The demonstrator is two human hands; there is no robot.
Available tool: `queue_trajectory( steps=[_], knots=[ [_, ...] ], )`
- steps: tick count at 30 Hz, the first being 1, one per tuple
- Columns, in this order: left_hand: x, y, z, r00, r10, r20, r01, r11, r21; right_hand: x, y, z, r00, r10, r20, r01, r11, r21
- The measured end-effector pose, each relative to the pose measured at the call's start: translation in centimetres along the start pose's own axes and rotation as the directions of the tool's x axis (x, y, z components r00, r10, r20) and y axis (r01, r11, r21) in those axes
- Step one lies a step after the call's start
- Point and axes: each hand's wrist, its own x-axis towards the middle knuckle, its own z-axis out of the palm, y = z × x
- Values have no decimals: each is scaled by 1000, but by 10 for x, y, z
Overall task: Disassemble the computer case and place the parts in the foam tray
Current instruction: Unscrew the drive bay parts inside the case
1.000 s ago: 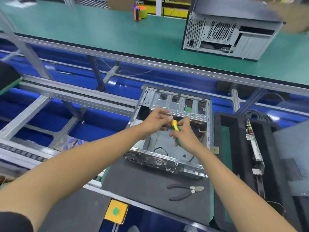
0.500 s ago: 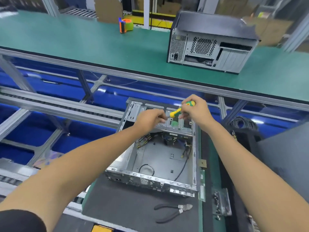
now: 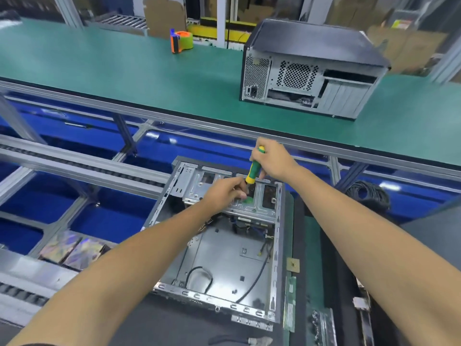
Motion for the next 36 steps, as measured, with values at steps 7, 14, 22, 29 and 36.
queue_trajectory(
  steps=[7,14,22,29,36],
  knots=[
    [-8,-13,4,999,43,3,-43,999,-33,7,-3,7,998,-17,57,24,992,-127],
    [-12,-18,4,998,57,5,-56,993,-103,8,-13,8,996,-33,88,53,971,-234],
    [-14,-21,5,999,53,7,-52,990,-132,8,-22,6,990,-86,108,133,793,-595],
    [-12,-26,5,998,60,18,-58,993,-102,3,-34,-5,912,-112,395,318,802,-506],
    [-12,-28,8,999,-26,19,28,991,-132,-10,-48,-1,768,-149,623,439,830,-343]
  ],
)
